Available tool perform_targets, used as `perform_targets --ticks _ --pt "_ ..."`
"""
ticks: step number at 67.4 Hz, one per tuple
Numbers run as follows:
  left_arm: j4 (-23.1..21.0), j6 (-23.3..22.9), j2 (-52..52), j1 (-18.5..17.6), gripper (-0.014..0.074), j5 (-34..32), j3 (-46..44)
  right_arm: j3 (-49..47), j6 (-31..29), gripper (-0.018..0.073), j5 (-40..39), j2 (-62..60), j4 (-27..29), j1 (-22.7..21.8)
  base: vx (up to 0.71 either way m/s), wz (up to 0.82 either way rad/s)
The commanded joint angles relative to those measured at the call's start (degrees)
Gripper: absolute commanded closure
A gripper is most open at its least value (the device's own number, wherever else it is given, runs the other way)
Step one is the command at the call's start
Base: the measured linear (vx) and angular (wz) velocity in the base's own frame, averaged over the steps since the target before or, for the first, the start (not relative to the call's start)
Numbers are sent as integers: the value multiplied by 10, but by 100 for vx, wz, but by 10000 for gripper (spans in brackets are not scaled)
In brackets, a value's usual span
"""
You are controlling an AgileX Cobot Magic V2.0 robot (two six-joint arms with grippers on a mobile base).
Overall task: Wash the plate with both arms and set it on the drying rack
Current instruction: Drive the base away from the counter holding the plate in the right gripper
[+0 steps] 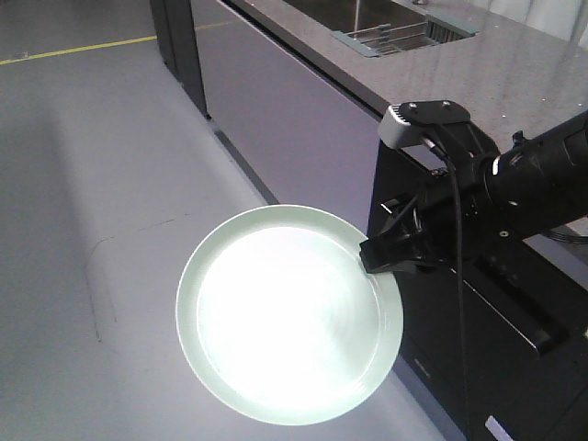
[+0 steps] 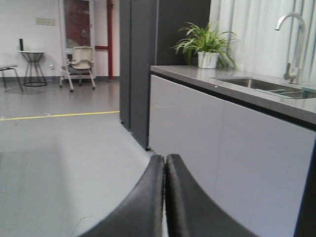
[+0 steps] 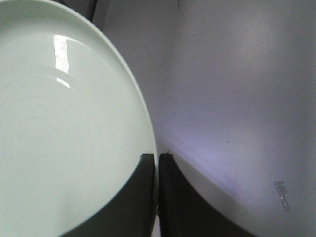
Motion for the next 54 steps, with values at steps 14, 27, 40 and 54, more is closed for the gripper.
perform_targets --ticks 14,27,40,54 --pt "-2 -3 -9 1 603 -44 -15 -15 -4 561 -17 -21 20 -2 -7 29" --pt "-2 -3 -9 1 603 -44 -15 -15 -4 561 -17 -21 20 -2 -6 28" --pt "-2 -3 -9 1 603 -44 -15 -15 -4 561 -17 -21 20 -2 -5 31" --pt "-2 -3 -9 1 603 -44 -15 -15 -4 561 -17 -21 20 -2 -4 32"
